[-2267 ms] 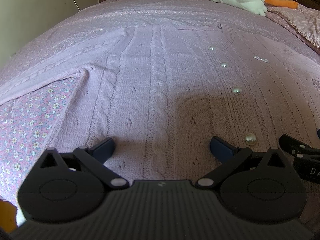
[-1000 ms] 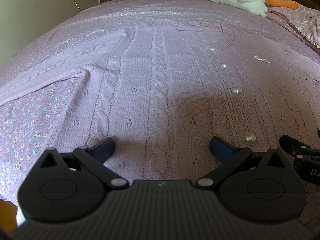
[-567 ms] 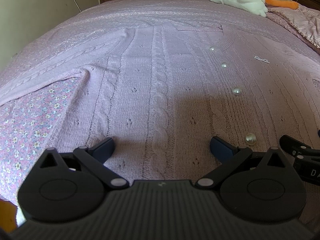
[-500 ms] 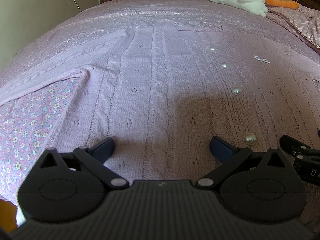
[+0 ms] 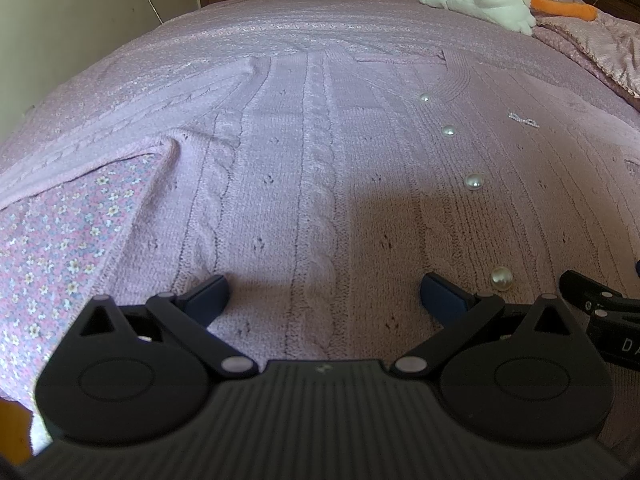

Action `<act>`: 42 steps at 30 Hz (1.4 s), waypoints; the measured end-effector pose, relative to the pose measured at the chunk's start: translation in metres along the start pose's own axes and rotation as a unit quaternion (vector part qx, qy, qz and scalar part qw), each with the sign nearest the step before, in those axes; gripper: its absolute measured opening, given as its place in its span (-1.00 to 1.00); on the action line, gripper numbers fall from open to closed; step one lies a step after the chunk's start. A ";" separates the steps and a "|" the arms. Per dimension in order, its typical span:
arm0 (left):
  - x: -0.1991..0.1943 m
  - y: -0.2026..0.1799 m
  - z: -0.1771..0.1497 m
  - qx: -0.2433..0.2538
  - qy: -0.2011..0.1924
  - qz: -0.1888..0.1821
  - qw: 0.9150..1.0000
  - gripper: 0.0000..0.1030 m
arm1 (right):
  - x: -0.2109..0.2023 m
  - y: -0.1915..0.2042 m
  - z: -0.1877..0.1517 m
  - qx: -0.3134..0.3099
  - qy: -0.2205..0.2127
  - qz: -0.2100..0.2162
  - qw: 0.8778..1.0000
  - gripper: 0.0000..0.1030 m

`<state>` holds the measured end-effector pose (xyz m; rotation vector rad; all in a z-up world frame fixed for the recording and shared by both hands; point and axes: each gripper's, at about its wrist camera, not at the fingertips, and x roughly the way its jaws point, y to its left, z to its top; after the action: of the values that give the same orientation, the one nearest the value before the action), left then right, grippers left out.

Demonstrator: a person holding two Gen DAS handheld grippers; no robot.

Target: Fold small clothes

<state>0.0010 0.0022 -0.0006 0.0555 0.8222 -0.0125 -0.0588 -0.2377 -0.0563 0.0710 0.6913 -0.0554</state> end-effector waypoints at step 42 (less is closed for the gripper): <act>0.003 0.000 0.042 -0.024 0.040 -0.012 0.999 1.00 | 0.043 -0.310 0.153 0.148 -0.075 -0.135 0.977 1.00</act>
<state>0.0335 0.0004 0.0254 0.0003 0.9024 -0.0137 0.0481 -0.5607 0.0197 0.2555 0.5338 -0.4213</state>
